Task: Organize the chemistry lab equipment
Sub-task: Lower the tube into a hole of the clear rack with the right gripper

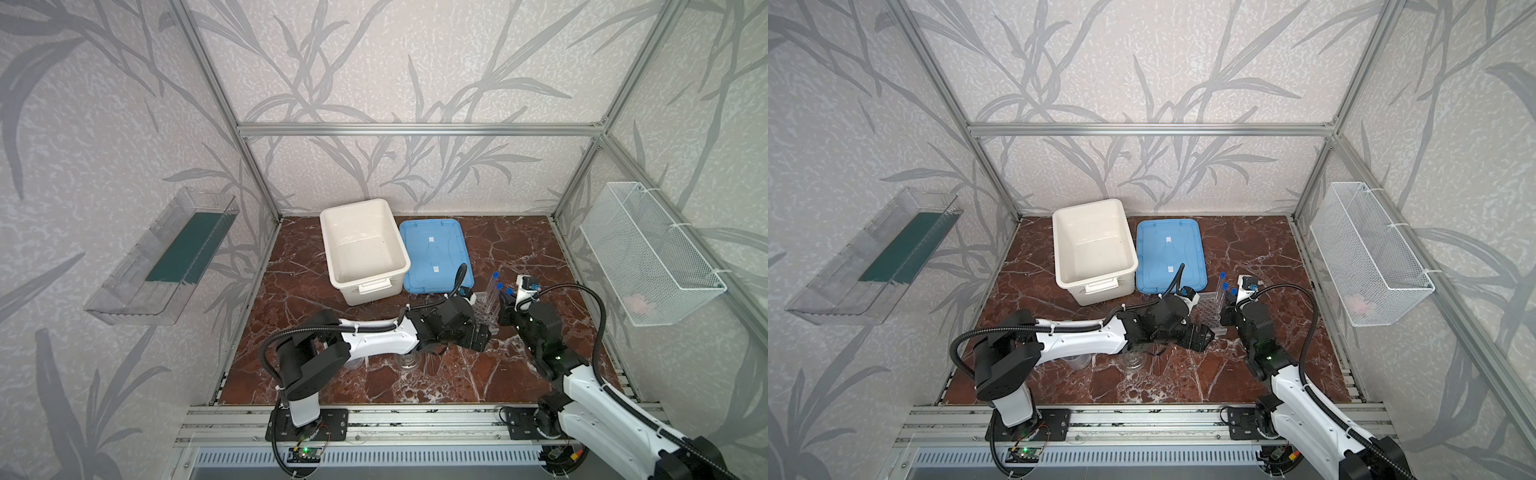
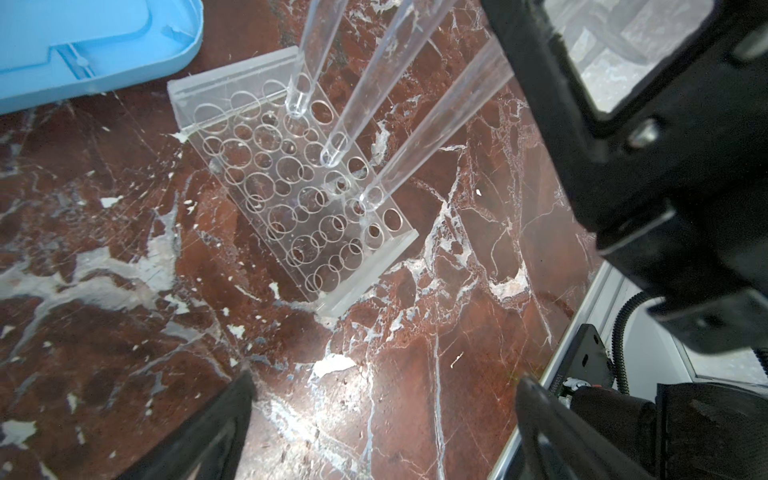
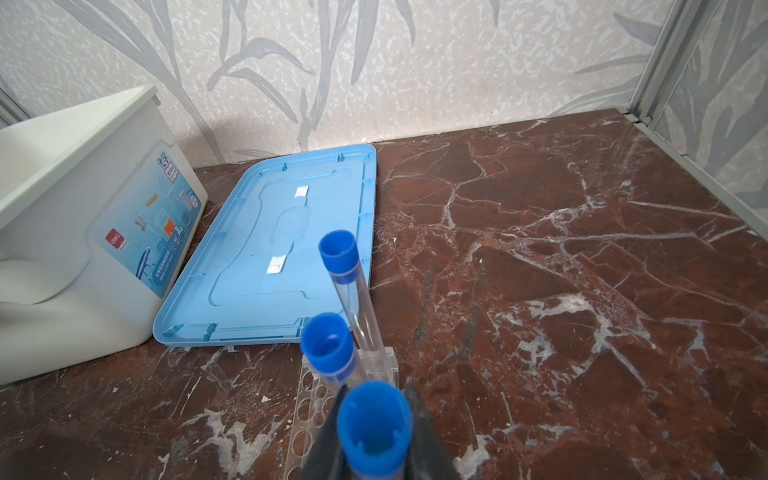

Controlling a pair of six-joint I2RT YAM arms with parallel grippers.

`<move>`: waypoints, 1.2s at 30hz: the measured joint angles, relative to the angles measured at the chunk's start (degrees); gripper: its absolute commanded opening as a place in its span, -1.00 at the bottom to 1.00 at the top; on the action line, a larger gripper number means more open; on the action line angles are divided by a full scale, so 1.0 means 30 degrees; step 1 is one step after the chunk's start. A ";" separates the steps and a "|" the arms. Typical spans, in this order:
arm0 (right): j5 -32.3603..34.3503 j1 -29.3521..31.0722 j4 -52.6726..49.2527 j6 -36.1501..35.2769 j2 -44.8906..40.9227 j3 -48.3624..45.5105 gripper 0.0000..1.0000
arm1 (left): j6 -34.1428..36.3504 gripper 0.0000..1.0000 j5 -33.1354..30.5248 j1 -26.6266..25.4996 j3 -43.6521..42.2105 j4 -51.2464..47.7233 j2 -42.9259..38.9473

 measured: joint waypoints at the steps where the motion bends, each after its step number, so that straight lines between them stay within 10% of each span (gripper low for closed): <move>1: 0.0036 0.0036 0.0000 0.0073 0.0044 -0.0036 -0.54 | -0.0007 0.98 0.0000 0.0007 -0.0022 0.0022 0.0000; 20: 0.4685 0.3585 0.0605 -0.0401 0.2215 -0.0284 -0.50 | -0.0007 0.98 -0.0007 0.0233 -0.0262 0.0036 -0.0007; 28: 0.5748 0.3694 0.0095 -0.0364 0.1071 -0.0262 0.53 | -0.0007 0.98 -0.0007 0.0277 -0.0270 0.0036 -0.0109; 36: 0.6033 0.3687 -0.4779 0.0539 -0.4240 0.0714 0.98 | 0.0539 0.98 -0.0576 0.0459 0.0962 -0.2069 -0.1843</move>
